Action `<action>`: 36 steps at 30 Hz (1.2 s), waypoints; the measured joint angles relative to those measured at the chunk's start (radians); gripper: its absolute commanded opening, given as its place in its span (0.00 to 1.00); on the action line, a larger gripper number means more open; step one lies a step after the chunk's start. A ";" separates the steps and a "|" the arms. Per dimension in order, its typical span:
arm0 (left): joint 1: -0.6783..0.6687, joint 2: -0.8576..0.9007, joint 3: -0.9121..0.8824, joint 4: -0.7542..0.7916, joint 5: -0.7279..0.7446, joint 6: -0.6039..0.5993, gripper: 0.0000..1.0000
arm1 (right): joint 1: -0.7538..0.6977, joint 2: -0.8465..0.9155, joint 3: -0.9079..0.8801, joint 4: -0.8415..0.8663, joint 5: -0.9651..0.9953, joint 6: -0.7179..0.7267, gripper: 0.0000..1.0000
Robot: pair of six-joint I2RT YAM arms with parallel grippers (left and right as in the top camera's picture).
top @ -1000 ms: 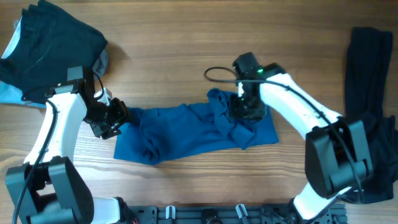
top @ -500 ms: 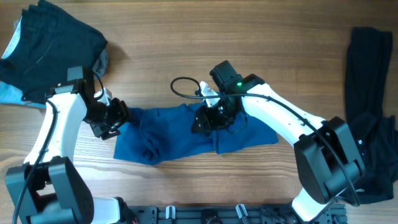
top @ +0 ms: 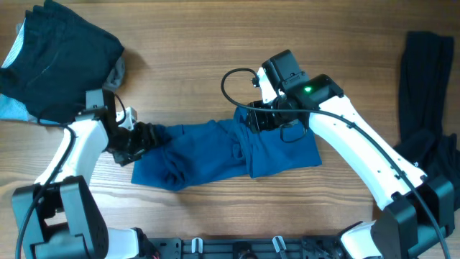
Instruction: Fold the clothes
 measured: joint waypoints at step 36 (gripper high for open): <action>-0.118 0.052 -0.023 0.169 -0.180 0.021 0.68 | 0.000 0.000 0.000 -0.010 0.013 0.006 0.59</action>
